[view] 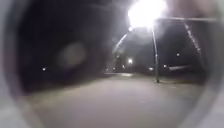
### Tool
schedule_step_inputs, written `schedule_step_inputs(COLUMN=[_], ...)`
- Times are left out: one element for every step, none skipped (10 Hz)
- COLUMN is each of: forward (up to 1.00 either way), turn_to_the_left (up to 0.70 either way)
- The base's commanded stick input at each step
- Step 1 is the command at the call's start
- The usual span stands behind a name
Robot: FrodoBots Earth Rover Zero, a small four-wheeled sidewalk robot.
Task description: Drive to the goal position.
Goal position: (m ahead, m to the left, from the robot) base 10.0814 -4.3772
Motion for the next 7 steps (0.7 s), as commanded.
schedule_step_inputs(forward=[1.00,1.00,1.00,1.00,1.00,1.00,1.00], turn_to_the_left=[-0.34,0.00,0.00,0.00,0.00,0.00,0.00])
